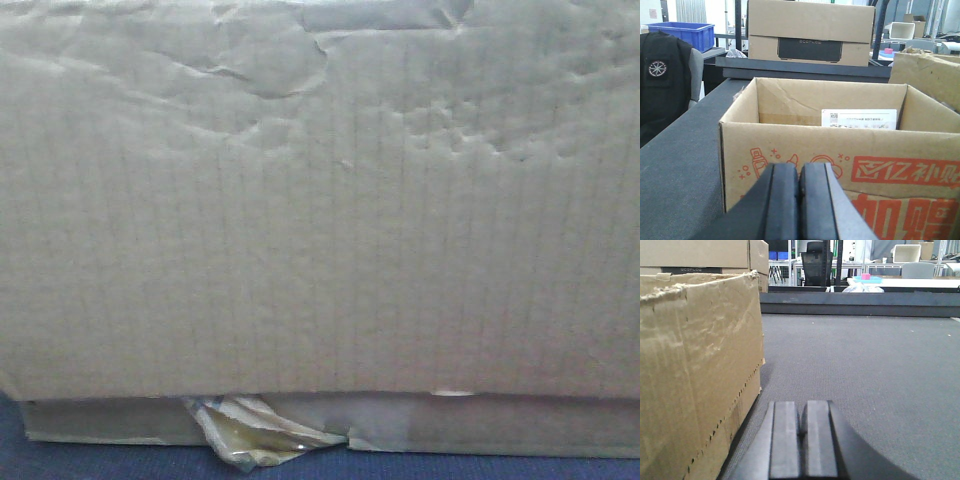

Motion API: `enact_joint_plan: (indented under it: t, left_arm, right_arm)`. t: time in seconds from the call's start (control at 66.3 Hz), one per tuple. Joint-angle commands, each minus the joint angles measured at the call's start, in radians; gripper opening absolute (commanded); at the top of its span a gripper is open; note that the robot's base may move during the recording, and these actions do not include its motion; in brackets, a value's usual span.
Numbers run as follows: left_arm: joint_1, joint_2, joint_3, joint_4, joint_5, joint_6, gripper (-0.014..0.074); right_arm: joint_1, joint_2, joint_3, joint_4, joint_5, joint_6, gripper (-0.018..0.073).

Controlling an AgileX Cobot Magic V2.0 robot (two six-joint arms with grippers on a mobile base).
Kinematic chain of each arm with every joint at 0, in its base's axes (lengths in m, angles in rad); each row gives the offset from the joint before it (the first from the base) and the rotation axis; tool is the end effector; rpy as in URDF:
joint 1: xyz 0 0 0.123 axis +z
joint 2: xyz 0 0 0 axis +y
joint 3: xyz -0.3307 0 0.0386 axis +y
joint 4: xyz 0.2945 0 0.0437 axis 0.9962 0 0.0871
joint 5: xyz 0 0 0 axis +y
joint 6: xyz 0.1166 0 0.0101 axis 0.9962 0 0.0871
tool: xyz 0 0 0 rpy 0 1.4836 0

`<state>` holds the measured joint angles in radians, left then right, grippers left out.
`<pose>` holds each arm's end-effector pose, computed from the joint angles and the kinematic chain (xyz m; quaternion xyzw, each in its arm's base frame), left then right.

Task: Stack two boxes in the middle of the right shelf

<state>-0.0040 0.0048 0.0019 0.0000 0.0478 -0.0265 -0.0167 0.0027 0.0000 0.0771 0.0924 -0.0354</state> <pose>0.0813 -0.0003 0.2086 -0.0078 0.6954 -0.0110 0.7185 0.0811 -0.0005 0.2044 0.0181 0.7096 0.0112 0.7043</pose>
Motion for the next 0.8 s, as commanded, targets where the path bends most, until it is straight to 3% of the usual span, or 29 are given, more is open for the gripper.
enact_joint_plan:
  t: [0.0, 0.694, 0.784]
  left_arm:
    - [0.002, -0.005, -0.002, 0.0, -0.018, 0.002, -0.0111]
    - [0.002, -0.005, -0.002, 0.0, -0.02, 0.002, -0.0111]
    - [0.002, -0.005, -0.002, 0.0, -0.067, 0.002, -0.0111]
  right_arm:
    - [-0.004, -0.003, 0.0, 0.005, -0.018, -0.002, -0.0163]
    - [-0.004, -0.003, 0.0, 0.005, -0.018, -0.002, -0.0163]
    - [-0.004, -0.003, 0.0, 0.005, -0.018, -0.002, -0.0163]
